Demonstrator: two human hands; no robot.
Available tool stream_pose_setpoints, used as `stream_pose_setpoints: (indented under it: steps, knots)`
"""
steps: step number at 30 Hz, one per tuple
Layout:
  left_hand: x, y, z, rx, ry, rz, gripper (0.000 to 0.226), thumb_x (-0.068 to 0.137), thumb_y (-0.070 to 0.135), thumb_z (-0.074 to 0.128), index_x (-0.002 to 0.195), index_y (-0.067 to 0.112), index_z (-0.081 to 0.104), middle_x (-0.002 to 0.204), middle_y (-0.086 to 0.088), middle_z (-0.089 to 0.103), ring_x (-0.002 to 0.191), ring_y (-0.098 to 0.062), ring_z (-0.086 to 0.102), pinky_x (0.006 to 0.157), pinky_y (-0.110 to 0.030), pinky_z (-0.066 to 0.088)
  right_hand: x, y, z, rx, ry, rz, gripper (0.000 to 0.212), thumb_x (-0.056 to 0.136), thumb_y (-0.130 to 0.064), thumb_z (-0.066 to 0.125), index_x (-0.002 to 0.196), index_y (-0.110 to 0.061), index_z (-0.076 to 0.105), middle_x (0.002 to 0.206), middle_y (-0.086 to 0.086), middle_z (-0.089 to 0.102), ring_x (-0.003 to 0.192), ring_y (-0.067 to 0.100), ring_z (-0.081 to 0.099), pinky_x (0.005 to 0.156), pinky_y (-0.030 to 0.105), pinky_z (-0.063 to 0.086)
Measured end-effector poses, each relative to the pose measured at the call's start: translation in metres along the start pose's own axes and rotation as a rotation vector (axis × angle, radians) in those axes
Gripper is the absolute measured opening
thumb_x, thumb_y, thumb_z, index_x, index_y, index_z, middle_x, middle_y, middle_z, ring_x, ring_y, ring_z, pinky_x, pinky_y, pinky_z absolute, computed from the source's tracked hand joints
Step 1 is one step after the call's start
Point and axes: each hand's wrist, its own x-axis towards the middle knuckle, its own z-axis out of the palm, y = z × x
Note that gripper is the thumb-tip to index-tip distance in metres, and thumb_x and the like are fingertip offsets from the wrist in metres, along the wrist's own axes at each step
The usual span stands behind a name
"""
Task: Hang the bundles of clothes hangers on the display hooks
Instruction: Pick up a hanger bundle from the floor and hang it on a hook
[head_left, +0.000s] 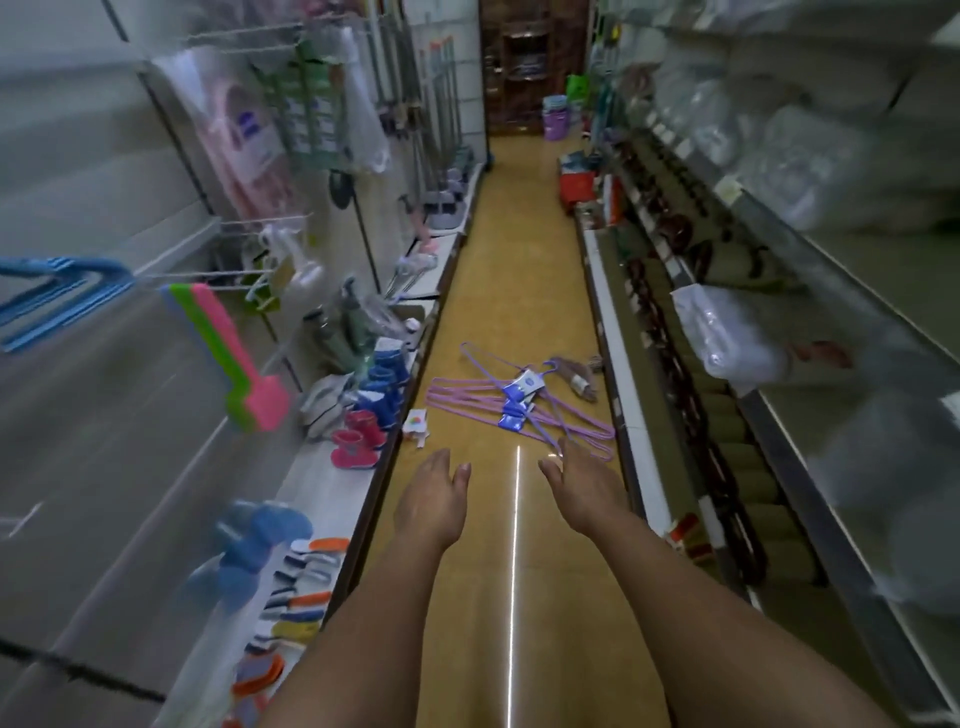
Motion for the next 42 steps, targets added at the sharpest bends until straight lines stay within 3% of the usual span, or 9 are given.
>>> stream_pose_setpoints:
  steps: [3, 8, 12, 17, 23, 29, 34, 37, 42]
  knots:
    - [0.031, 0.022, 0.012, -0.020, -0.001, 0.020, 0.051, 0.100, 0.044, 0.031, 0.144, 0.018, 0.037, 0.147, -0.004, 0.043, 0.133, -0.024, 0.041, 0.107, -0.041, 0.038, 0.029, 0.022, -0.015, 0.005, 0.000, 0.029, 0.047, 0.100, -0.044, 0.037, 0.137, -0.015, 0.040, 0.135, 0.009, 0.052, 0.120, 0.030, 0.051, 0.092, 0.039, 0.044]
    - [0.076, 0.058, 0.037, -0.034, -0.010, -0.012, 0.054, 0.101, 0.042, 0.031, 0.146, 0.012, 0.033, 0.151, -0.007, 0.035, 0.137, -0.024, 0.035, 0.109, -0.039, 0.033, 0.067, 0.057, -0.031, -0.001, 0.008, 0.052, 0.046, 0.100, -0.041, 0.036, 0.138, -0.015, 0.039, 0.133, 0.009, 0.053, 0.117, 0.029, 0.053, 0.087, 0.037, 0.043]
    - [0.110, 0.077, 0.052, -0.049, -0.024, -0.003, 0.054, 0.101, 0.042, 0.031, 0.146, 0.012, 0.032, 0.151, -0.007, 0.036, 0.138, -0.023, 0.035, 0.108, -0.037, 0.032, 0.097, 0.079, -0.034, -0.009, -0.005, 0.069, 0.049, 0.100, -0.043, 0.035, 0.140, -0.016, 0.037, 0.137, 0.008, 0.049, 0.121, 0.029, 0.050, 0.092, 0.037, 0.042]
    - [0.162, 0.096, 0.060, -0.041, -0.032, 0.024, 0.051, 0.101, 0.040, 0.031, 0.144, 0.012, 0.036, 0.146, -0.007, 0.042, 0.133, -0.023, 0.040, 0.103, -0.036, 0.036, 0.149, 0.093, -0.038, 0.006, 0.019, 0.097, 0.041, 0.099, -0.044, 0.036, 0.129, -0.018, 0.047, 0.128, 0.006, 0.055, 0.110, 0.025, 0.055, 0.088, 0.035, 0.047]
    - [0.247, 0.101, 0.056, -0.063, -0.060, 0.069, 0.049, 0.102, 0.039, 0.031, 0.139, 0.009, 0.040, 0.143, -0.009, 0.045, 0.131, -0.025, 0.042, 0.099, -0.036, 0.037, 0.229, 0.087, -0.041, 0.024, 0.064, 0.133, 0.038, 0.098, -0.046, 0.037, 0.123, -0.020, 0.050, 0.122, 0.002, 0.058, 0.103, 0.022, 0.058, 0.085, 0.039, 0.050]
    - [0.343, 0.100, 0.042, -0.080, -0.082, 0.118, 0.044, 0.102, 0.038, 0.033, 0.134, 0.010, 0.045, 0.137, -0.010, 0.051, 0.124, -0.028, 0.048, 0.093, -0.036, 0.040, 0.313, 0.065, -0.047, -0.012, 0.067, 0.193, 0.045, 0.099, -0.045, 0.039, 0.135, -0.018, 0.042, 0.131, 0.005, 0.054, 0.113, 0.023, 0.056, 0.091, 0.038, 0.048]
    - [0.409, 0.087, 0.042, -0.067, -0.116, 0.105, 0.048, 0.102, 0.040, 0.032, 0.140, 0.012, 0.040, 0.142, -0.008, 0.047, 0.128, -0.026, 0.044, 0.098, -0.037, 0.038, 0.372, 0.048, -0.040, -0.015, 0.054, 0.231, 0.051, 0.100, -0.045, 0.037, 0.145, -0.021, 0.032, 0.139, 0.005, 0.048, 0.122, 0.024, 0.051, 0.097, 0.039, 0.045]
    - [0.439, 0.079, 0.048, -0.053, -0.147, 0.101, 0.050, 0.102, 0.040, 0.031, 0.142, 0.012, 0.038, 0.144, -0.008, 0.044, 0.131, -0.026, 0.042, 0.099, -0.037, 0.037, 0.402, 0.044, -0.031, -0.003, 0.035, 0.245, 0.050, 0.099, -0.047, 0.038, 0.143, -0.023, 0.034, 0.137, 0.004, 0.050, 0.118, 0.024, 0.054, 0.096, 0.042, 0.047]
    - [0.488, 0.075, 0.063, -0.048, -0.197, 0.071, 0.052, 0.101, 0.041, 0.032, 0.145, 0.013, 0.034, 0.148, -0.007, 0.040, 0.134, -0.025, 0.039, 0.104, -0.037, 0.035, 0.452, 0.044, -0.029, -0.040, -0.024, 0.260, 0.054, 0.100, -0.045, 0.035, 0.145, -0.016, 0.030, 0.144, 0.007, 0.044, 0.125, 0.025, 0.049, 0.099, 0.039, 0.042]
